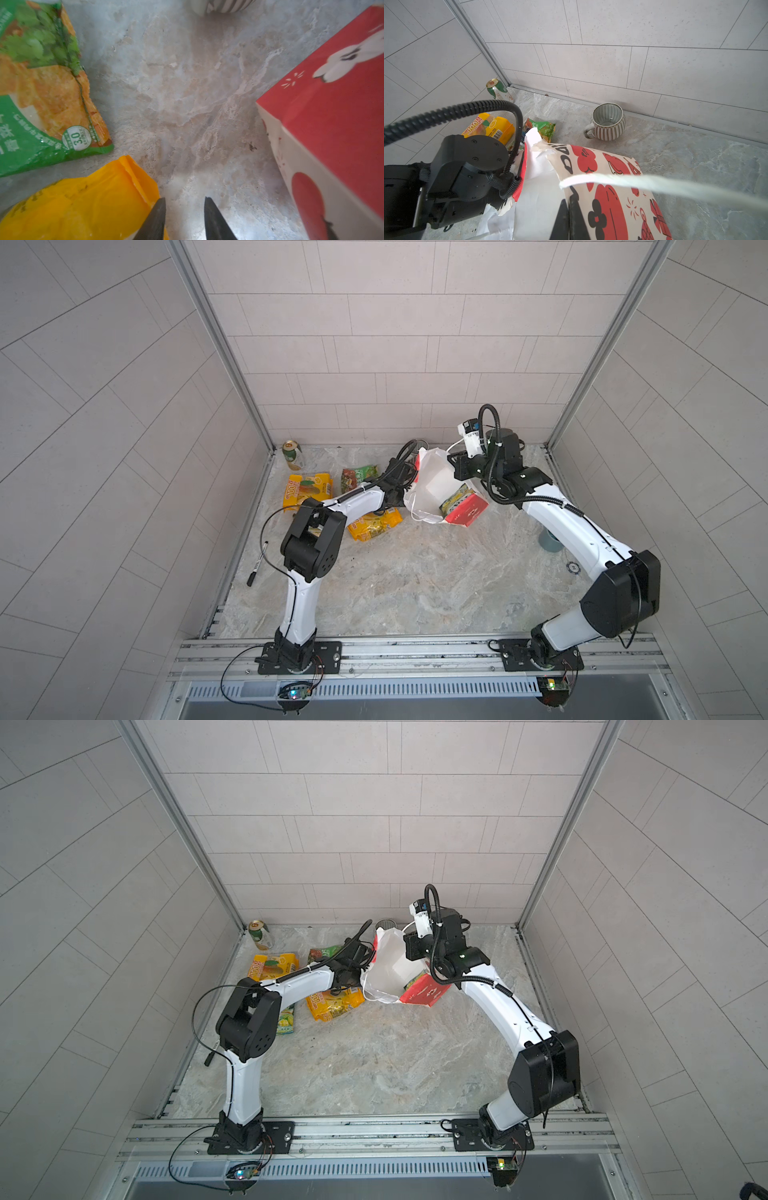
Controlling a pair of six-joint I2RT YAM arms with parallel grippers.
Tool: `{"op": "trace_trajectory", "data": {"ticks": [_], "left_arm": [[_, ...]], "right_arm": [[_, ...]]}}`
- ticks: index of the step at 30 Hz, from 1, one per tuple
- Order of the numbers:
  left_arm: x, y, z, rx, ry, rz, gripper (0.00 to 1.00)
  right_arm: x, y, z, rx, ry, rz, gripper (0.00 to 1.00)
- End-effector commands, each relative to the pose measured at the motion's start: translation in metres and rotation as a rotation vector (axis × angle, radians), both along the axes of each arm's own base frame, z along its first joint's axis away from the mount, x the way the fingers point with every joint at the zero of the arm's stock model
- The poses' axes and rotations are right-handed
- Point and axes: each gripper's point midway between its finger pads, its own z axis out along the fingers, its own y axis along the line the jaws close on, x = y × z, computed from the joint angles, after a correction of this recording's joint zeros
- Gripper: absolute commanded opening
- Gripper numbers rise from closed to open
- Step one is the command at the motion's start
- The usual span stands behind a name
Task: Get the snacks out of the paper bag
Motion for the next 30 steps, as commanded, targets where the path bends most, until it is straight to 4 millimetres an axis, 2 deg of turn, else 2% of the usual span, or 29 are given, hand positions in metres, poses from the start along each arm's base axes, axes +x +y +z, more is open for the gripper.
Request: {"op": "trace_trajectory", "data": {"ticks": [1,19,25,28,30], "left_arm": [[-0.005,-0.002,-0.007,0.009,0.024,-0.01,0.36],[-0.068,0.048,-0.012,0.07,0.049,0.022,0.34],[-0.079,0.055,0.009,0.021,0.008,0.044,0.33],[-0.072,0.057,0.035,0.02,-0.041,0.054,0.34],[-0.064,0.056,0.054,0.032,-0.09,0.052,0.42]], "right_arm": [[-0.008,-0.001,0.021,0.034,-0.047,0.007,0.02],[-0.006,-0.002,0.022,0.04,-0.05,0.007,0.02],[-0.005,-0.002,0.019,0.044,-0.046,0.008,0.02],[-0.006,-0.002,0.02,0.044,-0.048,0.008,0.02],[-0.006,-0.002,0.021,0.045,-0.051,0.008,0.02]]}}
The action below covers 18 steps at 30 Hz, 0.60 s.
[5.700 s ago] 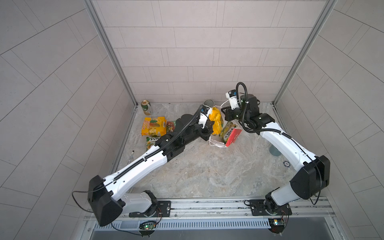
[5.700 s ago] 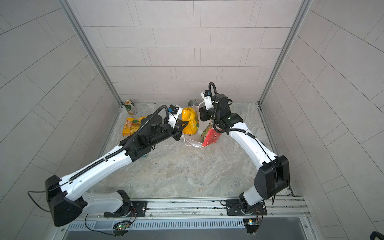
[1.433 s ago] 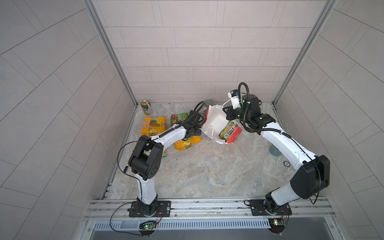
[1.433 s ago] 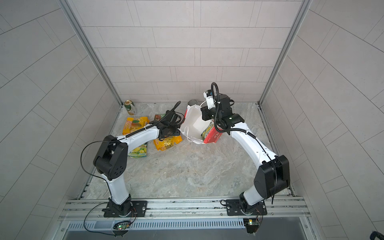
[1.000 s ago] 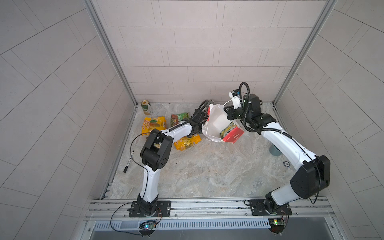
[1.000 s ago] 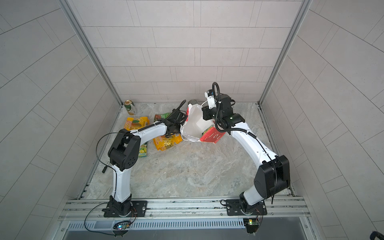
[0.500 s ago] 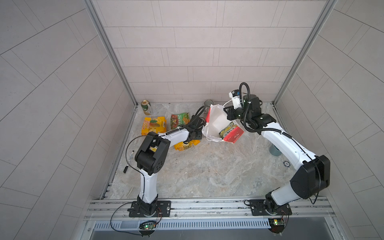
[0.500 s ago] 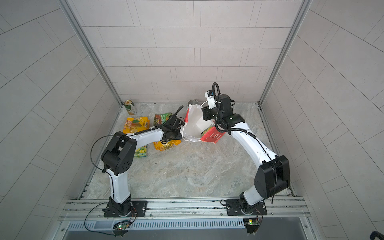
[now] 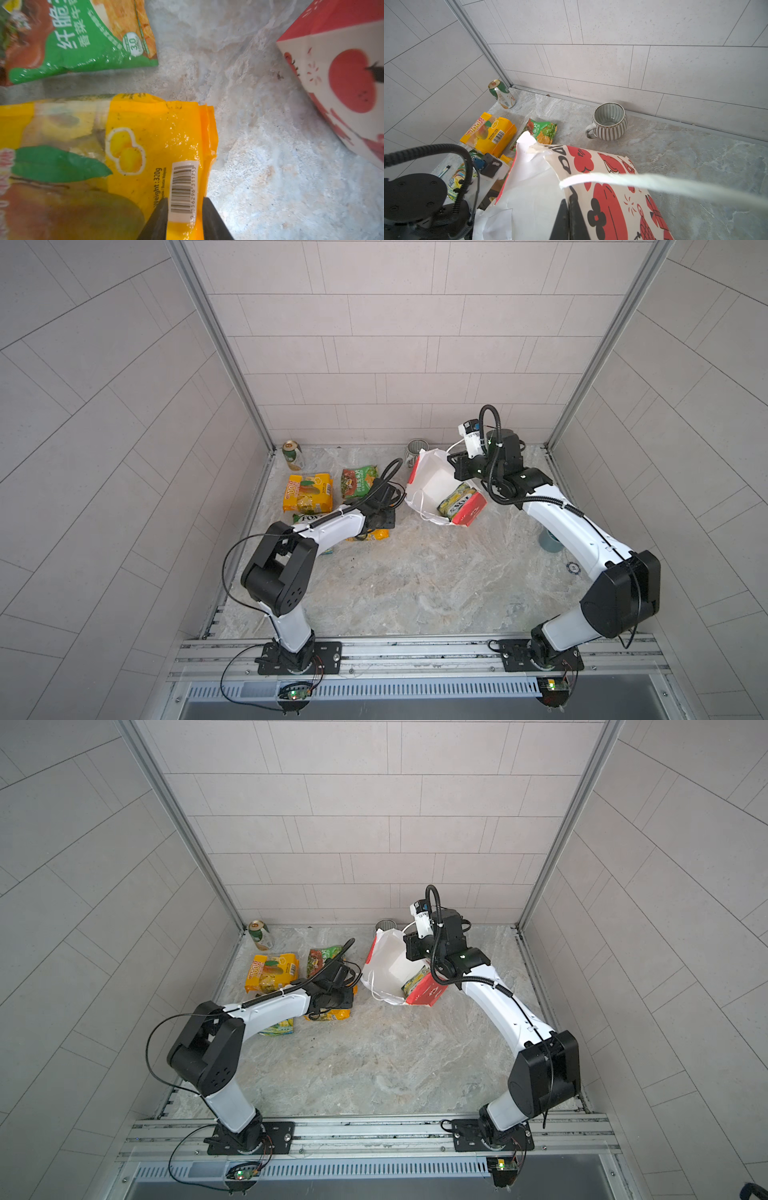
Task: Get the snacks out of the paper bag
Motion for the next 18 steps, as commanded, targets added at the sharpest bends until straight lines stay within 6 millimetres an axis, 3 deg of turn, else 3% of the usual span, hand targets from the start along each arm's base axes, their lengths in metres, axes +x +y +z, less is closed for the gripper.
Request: {"op": "trace_trajectory", "data": {"ticks": [1,4,6,10,18], "left_arm": [[0.019,0.006,0.047,0.025,-0.113,0.027,0.44],[0.037,0.013,0.064,0.067,-0.175,0.038,0.67],[0.048,0.023,0.065,0.091,-0.163,0.056,0.72],[0.063,0.04,0.044,0.112,-0.098,0.07,0.8],[0.074,0.047,0.0,0.198,0.084,-0.005,0.81]], "right_arm": [[-0.006,-0.002,0.023,0.032,-0.057,0.002,0.02],[-0.006,-0.002,0.024,0.033,-0.057,0.002,0.02],[-0.007,-0.003,0.024,0.031,-0.059,0.0,0.02],[-0.007,-0.003,0.024,0.032,-0.06,-0.001,0.02],[-0.006,-0.003,0.023,0.032,-0.057,0.001,0.02]]}}
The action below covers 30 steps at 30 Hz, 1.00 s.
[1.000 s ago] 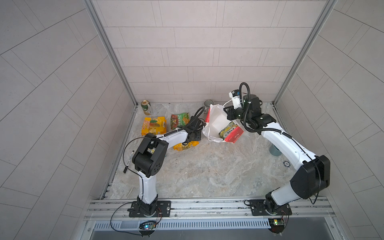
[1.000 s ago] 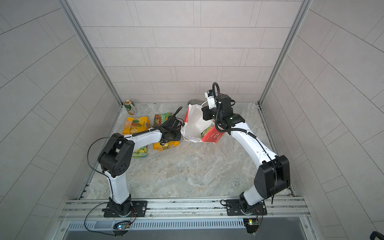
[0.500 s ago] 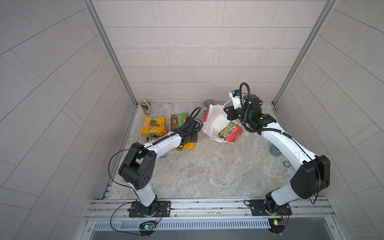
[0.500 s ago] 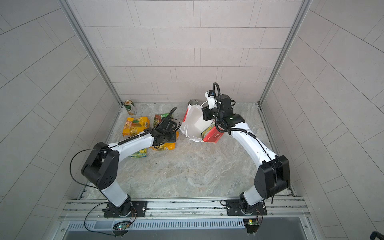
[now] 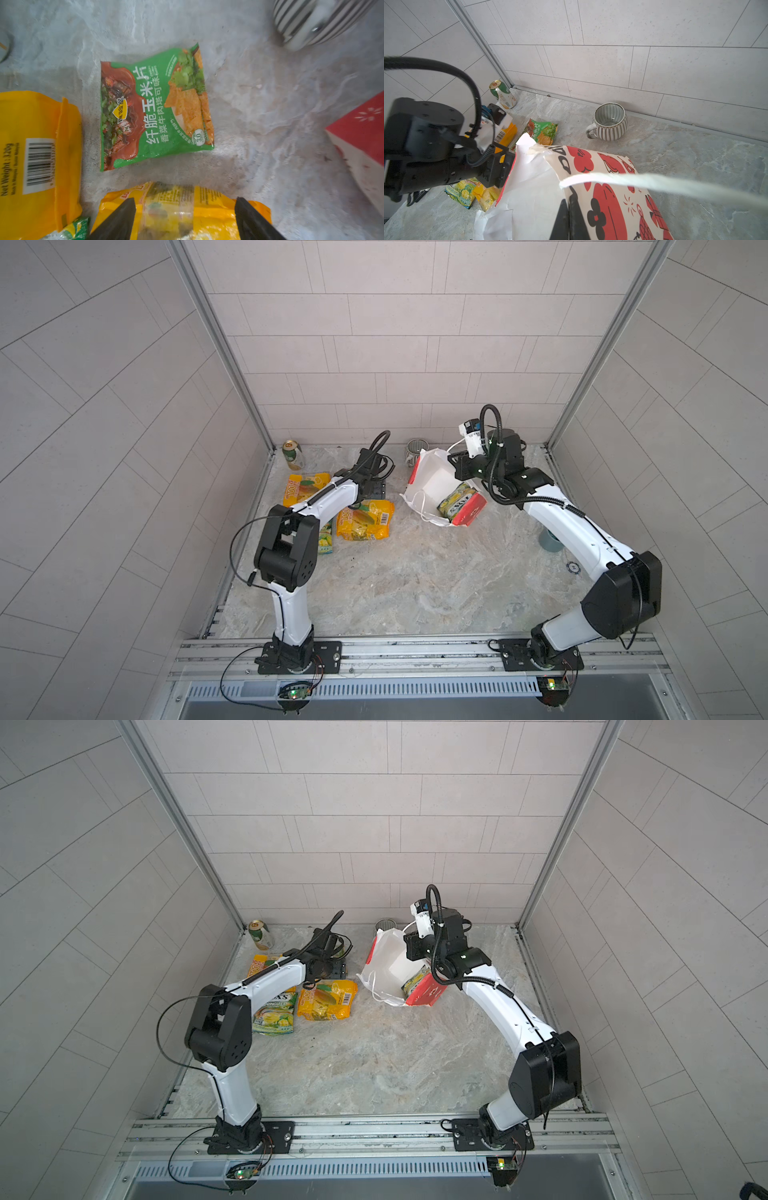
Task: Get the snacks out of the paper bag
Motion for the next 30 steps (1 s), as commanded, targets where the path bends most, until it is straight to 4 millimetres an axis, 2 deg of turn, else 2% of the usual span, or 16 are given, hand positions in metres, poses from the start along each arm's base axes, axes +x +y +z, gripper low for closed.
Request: {"op": "trace_trajectory", "data": {"ticks": [1,7,9,16,26,28,30], "left_arm": [[-0.01,-0.003,-0.016,0.049,0.101,-0.057,0.81],[-0.016,0.007,-0.036,0.089,0.115,-0.029,0.77],[-0.02,0.014,-0.037,0.119,0.108,-0.011,0.73],[-0.033,0.032,-0.037,0.184,0.079,0.004,0.69],[-0.033,0.038,-0.023,0.187,0.027,0.03,0.68],[-0.031,0.035,-0.01,0.167,0.004,0.028,0.67],[-0.026,0.03,0.015,0.13,-0.049,0.026,0.68]], "right_arm": [[-0.005,-0.002,0.021,0.03,-0.053,0.001,0.02],[-0.006,-0.003,0.021,0.025,-0.056,-0.002,0.02],[-0.005,-0.003,0.021,0.025,-0.055,-0.001,0.03],[-0.005,-0.002,0.02,0.028,-0.052,0.001,0.03],[-0.006,-0.003,0.023,0.031,-0.057,0.001,0.03],[-0.007,-0.003,0.024,0.03,-0.06,-0.001,0.03],[-0.007,-0.003,0.024,0.033,-0.06,0.002,0.03]]}}
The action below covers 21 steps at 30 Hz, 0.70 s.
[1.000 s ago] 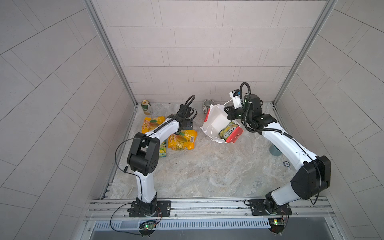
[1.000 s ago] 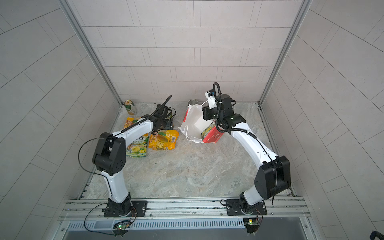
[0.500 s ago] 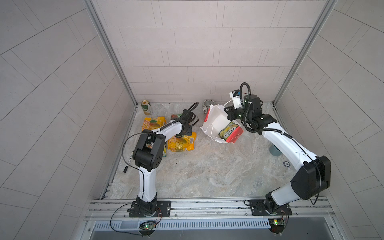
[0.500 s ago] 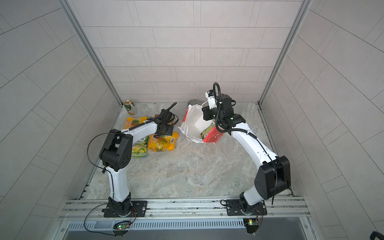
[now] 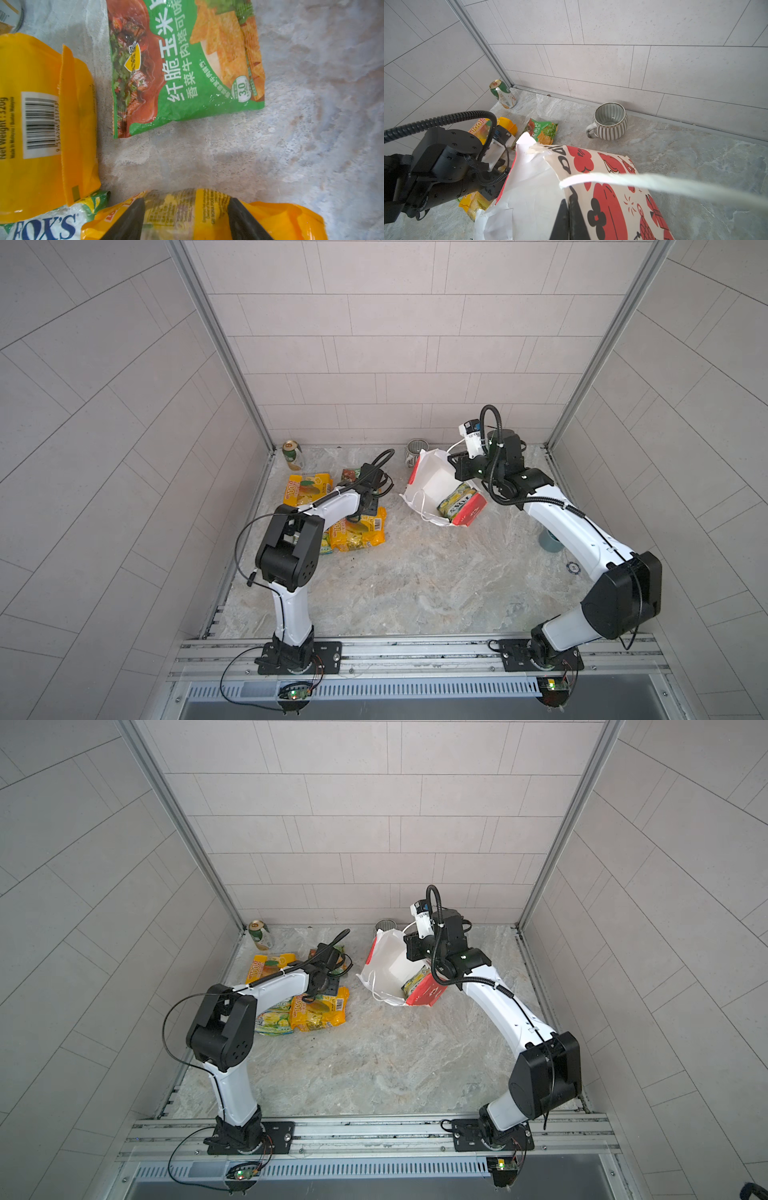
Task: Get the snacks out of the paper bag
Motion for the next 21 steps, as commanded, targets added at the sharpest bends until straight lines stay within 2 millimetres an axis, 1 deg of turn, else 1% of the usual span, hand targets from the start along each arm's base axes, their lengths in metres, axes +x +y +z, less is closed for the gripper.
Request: {"op": "trace_trajectory", "data": {"ticks": [1,2,5,6,8,10,13,16,21], "left_arm": [[0.008,-0.003,0.054,-0.044,-0.111,0.001,0.68],[0.015,-0.007,0.069,-0.068,-0.154,0.001,0.68],[0.036,-0.014,0.103,-0.089,-0.246,-0.021,0.72],[0.043,-0.015,0.11,-0.085,-0.263,-0.03,0.74],[0.06,-0.015,0.114,-0.088,-0.274,-0.022,0.75],[0.076,-0.017,0.106,-0.112,-0.246,-0.022,0.78],[0.098,-0.025,0.093,-0.12,-0.213,-0.051,0.81],[0.116,-0.031,0.078,-0.144,-0.193,-0.054,0.81],[0.145,-0.028,0.057,-0.132,-0.187,-0.039,0.82]], "right_arm": [[-0.006,-0.003,0.024,0.032,-0.059,0.0,0.03],[-0.006,-0.002,0.023,0.032,-0.057,0.0,0.03],[-0.005,-0.001,0.022,0.033,-0.055,0.003,0.03],[-0.005,-0.001,0.021,0.032,-0.053,0.004,0.03],[-0.005,-0.002,0.02,0.031,-0.052,0.002,0.03],[-0.005,-0.002,0.02,0.032,-0.053,0.002,0.03],[-0.005,-0.002,0.02,0.03,-0.053,0.0,0.03],[-0.005,-0.002,0.019,0.028,-0.05,0.001,0.03],[-0.006,-0.003,0.018,0.024,-0.05,0.002,0.03]]}}
